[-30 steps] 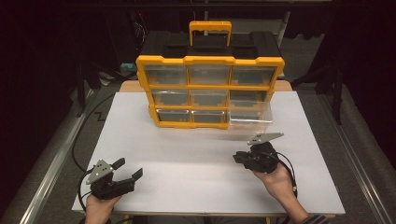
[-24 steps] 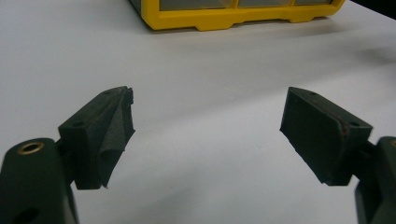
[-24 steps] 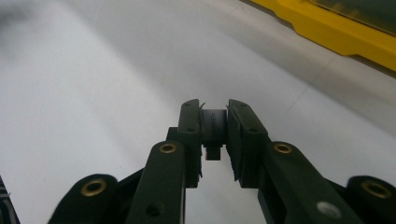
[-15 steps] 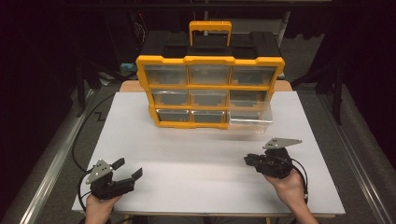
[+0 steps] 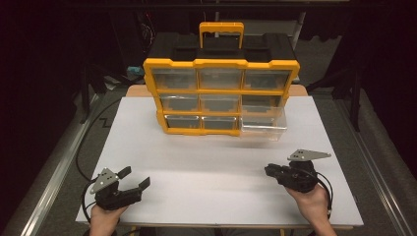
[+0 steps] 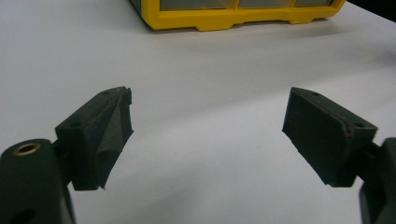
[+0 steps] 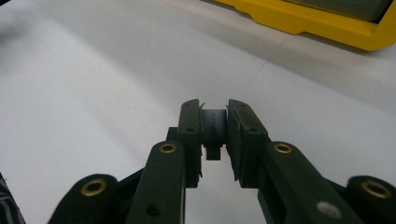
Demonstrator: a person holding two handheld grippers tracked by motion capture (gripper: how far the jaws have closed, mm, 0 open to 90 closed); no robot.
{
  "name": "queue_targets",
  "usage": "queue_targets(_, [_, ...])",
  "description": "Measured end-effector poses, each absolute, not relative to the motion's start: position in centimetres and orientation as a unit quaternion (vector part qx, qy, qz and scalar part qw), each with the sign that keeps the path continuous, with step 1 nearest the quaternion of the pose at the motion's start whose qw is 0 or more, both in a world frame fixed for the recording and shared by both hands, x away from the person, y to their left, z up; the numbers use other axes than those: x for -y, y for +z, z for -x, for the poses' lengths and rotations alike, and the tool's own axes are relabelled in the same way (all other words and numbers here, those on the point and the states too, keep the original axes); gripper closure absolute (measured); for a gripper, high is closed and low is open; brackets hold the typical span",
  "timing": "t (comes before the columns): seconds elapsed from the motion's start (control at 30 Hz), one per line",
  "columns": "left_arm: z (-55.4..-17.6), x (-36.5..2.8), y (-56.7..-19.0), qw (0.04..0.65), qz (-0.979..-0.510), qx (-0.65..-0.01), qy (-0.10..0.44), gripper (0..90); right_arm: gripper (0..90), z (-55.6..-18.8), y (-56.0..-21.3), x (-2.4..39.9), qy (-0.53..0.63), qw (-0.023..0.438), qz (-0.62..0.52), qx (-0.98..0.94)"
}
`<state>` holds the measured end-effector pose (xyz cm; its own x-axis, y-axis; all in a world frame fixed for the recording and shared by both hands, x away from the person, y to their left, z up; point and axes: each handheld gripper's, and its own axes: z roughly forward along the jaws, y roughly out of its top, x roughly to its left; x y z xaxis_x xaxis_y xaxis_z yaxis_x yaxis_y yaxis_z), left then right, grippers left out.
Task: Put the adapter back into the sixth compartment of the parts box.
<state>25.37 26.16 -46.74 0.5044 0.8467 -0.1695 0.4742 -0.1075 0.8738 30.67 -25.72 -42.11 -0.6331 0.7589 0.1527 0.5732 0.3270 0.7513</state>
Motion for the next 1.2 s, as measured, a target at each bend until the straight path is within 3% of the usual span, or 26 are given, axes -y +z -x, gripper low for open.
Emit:
queue_targets(0.37, [-25.5,-26.1,-46.8,0.483,-0.720,-0.461,0.190,16.2,76.9,-30.2,-41.4,26.5,0.429,0.127,-0.413,-0.794])
queue_targets(1.2, [-25.6,-26.1,-46.9,0.480,-0.721,-0.462,0.188,16.1,76.9,-30.6,-35.1,26.7,0.471,0.156,-0.379,-0.781])
